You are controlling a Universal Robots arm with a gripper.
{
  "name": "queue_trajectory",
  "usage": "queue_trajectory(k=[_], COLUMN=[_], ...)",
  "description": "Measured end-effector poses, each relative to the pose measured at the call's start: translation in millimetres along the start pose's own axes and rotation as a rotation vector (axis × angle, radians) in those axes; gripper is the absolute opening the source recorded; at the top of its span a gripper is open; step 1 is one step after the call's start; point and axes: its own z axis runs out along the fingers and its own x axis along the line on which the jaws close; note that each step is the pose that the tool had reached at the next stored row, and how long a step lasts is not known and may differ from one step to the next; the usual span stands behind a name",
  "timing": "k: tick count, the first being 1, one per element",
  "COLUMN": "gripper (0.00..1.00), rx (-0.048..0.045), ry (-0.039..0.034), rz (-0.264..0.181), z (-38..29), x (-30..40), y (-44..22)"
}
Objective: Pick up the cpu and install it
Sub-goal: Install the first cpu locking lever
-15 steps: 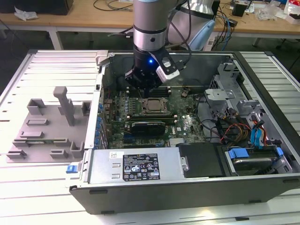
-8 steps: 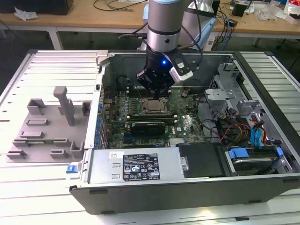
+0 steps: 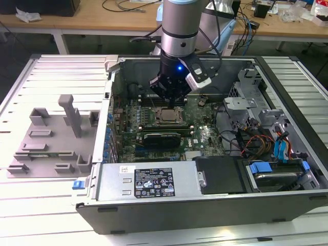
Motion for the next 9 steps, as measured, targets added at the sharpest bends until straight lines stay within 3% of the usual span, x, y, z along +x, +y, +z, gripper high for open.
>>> queue_trajectory(k=[6,9], gripper=[0.11,0.11], rx=[0.0,0.0001], ry=[0.0,0.0], rz=[0.0,0.0], z=[-0.6,-5.2], x=[-0.3,-0.2], y=[0.1,0.1])
